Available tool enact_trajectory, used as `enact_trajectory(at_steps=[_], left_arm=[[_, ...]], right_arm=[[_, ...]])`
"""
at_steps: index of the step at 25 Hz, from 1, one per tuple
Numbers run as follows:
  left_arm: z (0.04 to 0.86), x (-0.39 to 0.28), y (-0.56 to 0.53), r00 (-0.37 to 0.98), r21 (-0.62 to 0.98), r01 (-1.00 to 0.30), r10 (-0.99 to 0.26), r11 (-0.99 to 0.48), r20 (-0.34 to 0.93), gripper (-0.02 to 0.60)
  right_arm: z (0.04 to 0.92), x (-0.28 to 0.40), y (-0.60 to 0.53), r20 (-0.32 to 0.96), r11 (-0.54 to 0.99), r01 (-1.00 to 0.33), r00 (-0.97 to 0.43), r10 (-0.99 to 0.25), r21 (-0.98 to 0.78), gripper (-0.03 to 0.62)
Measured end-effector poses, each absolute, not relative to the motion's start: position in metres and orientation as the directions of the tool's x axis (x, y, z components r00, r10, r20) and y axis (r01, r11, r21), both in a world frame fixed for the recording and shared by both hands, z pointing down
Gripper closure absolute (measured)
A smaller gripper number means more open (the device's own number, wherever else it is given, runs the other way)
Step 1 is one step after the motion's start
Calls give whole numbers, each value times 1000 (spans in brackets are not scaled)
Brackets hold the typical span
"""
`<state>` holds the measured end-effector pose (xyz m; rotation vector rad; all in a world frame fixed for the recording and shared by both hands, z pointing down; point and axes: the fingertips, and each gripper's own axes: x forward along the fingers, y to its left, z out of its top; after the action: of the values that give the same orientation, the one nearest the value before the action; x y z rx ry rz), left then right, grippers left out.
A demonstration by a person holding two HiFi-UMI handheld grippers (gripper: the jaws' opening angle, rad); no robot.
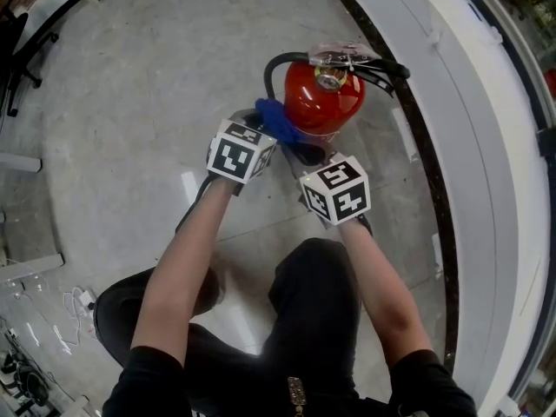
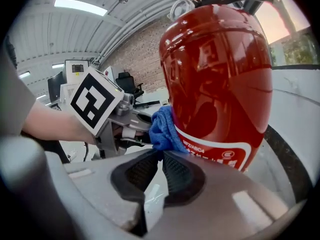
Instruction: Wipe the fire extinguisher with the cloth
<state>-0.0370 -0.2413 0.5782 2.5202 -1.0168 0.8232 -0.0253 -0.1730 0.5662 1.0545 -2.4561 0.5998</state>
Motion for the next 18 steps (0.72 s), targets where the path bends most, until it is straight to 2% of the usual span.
enact_trajectory(at_steps=[7,18], left_arm=[[588,-29,-222,583,71,-698,-507,-713,634,566],[603,41,-164,651,180,-645,-410,-743,639,566]], right_arm=[[572,1,-170,510,596,-772,-613,-604,-222,571],[587,94,-175,503,446,-867,-495,-709,-225,572]])
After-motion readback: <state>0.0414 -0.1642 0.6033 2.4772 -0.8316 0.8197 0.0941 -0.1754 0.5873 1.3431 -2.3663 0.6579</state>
